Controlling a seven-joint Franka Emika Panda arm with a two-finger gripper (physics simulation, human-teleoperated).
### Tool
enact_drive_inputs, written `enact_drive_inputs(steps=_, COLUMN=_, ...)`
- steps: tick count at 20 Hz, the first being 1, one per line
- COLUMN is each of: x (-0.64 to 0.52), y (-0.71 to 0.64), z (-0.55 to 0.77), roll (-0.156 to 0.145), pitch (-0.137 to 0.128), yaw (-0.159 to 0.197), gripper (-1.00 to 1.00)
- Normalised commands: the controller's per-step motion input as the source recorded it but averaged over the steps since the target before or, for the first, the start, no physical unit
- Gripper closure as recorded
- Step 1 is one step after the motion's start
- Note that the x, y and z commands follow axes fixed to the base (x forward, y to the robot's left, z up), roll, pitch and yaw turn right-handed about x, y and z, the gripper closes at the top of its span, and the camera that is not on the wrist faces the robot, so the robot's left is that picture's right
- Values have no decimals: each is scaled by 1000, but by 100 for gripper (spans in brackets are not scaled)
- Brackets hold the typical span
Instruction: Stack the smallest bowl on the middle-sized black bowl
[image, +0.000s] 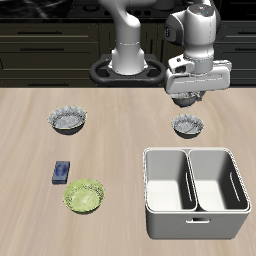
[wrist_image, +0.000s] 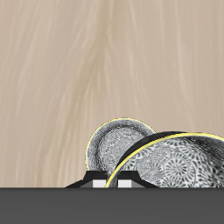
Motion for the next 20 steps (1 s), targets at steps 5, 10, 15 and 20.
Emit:
enact_drive_inputs(steps=5, x=-3, y=81, z=-290, roll=9, pitch=49, yaw=-3, gripper=100)
enact_drive_inputs(steps=10, x=-1, y=94, z=-354, roll=11, pitch=53, yaw=16, gripper=100)
enact_drive_inputs(steps=15, x=-25, y=28, z=-252, roll=8, pitch=39, yaw=9, gripper=100)
enact_drive_inputs(steps=20, x=40, y=-18, z=-289, roll=-14, pitch=48, yaw=10, gripper=100)
